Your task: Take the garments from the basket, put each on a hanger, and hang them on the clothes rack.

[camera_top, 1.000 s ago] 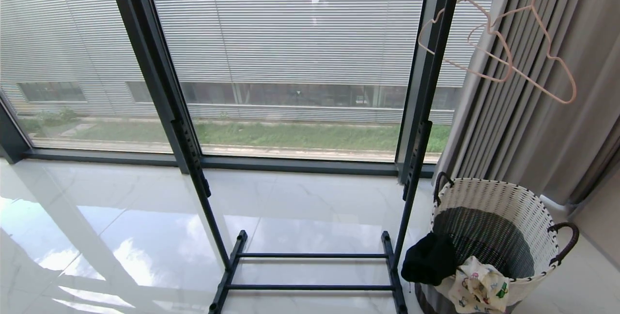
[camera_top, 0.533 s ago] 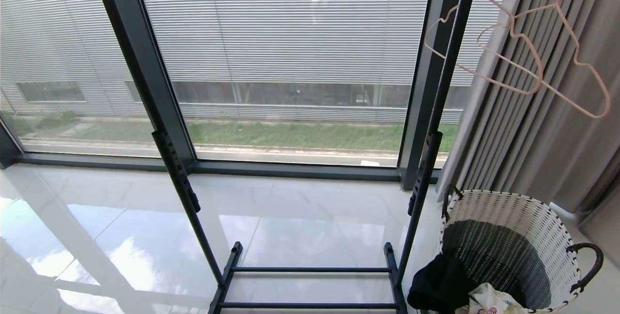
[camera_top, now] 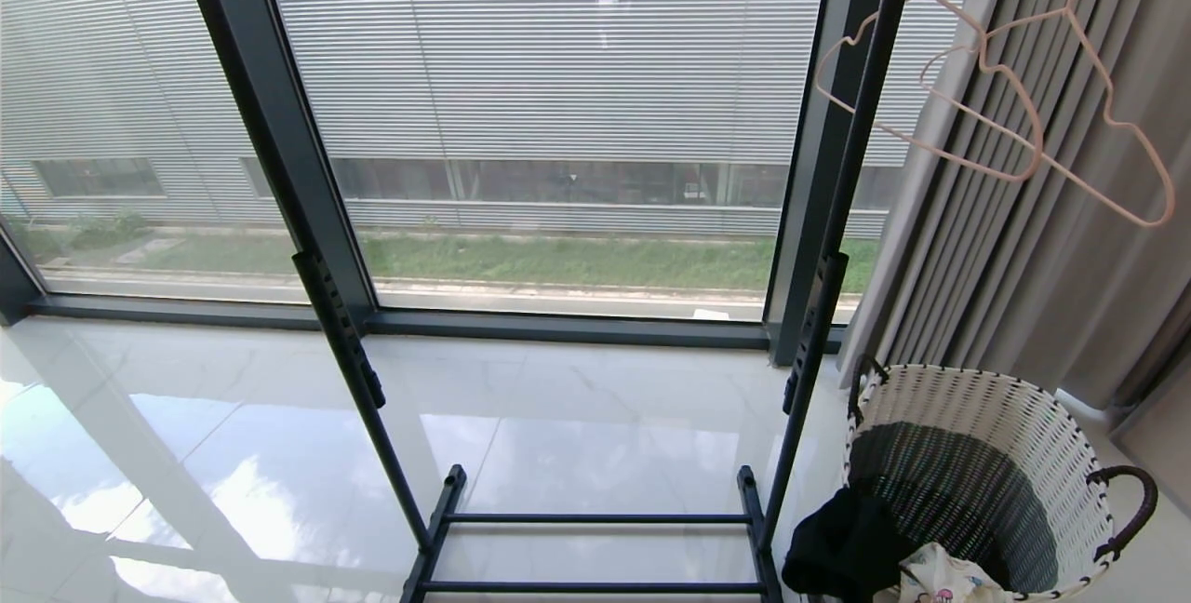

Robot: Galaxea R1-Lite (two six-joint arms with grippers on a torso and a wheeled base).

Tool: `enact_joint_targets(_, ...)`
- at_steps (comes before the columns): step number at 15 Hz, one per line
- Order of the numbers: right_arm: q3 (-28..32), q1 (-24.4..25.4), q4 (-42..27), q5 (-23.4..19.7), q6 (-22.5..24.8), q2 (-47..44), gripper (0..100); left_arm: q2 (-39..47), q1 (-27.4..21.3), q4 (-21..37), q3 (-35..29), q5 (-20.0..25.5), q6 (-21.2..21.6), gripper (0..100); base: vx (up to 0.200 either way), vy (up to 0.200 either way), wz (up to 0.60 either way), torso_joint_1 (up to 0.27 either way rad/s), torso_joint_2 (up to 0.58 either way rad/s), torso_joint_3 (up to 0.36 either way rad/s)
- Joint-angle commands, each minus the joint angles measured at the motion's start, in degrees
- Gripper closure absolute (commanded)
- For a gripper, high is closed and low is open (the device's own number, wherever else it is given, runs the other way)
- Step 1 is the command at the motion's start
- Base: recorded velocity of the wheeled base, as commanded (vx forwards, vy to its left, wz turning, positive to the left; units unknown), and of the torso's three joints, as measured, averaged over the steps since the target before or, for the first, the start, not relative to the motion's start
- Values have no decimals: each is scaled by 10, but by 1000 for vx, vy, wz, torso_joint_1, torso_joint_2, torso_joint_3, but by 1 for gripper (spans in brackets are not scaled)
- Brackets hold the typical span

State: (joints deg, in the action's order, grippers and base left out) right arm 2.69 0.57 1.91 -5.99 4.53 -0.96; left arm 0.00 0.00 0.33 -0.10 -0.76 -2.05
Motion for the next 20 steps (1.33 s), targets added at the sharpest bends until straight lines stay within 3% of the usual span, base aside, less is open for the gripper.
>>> enact_joint_targets(1, 57, 22, -34, -10, 76, -93, 0, 0, 0, 0, 0, 0, 0, 0, 0, 0, 0, 0, 0, 0)
enact_joint_targets(4, 107, 47, -49, -6, 229, -324, 0, 0, 0, 0, 0, 0, -5, 0, 0, 0, 0, 0, 0, 0)
enact_joint_targets(5, 113, 48, -46, -5, 255, -370, 0, 0, 0, 0, 0, 0, -6, 0, 0, 0, 0, 0, 0, 0)
enact_joint_targets(6, 120, 48, -40, -5, 325, -490, 0, 0, 0, 0, 0, 0, -4, 0, 0, 0, 0, 0, 0, 0)
enact_joint_targets(7, 120, 48, -29, -5, 344, -541, 0, 0, 0, 0, 0, 0, -4, 0, 0, 0, 0, 0, 0, 0)
enact_joint_targets(11, 108, 58, 119, -4, 459, -799, 0, 0, 0, 0, 0, 1, -5, 0, 0, 0, 0, 0, 0, 0)
enact_joint_targets(14, 93, 60, 200, 9, 515, -921, 0, 0, -1, 0, 0, 1, -8, 0, 0, 0, 0, 0, 0, 0)
enact_joint_targets(17, 75, 100, 315, 41, 514, -1005, 0, 0, 0, 0, 0, 0, -16, 0, 0, 0, 0, 0, 0, 0)
enact_joint_targets(20, 75, 129, 322, 41, 511, -1011, 0, 0, 0, 0, 0, 0, -19, 0, 0, 0, 0, 0, 0, 0)
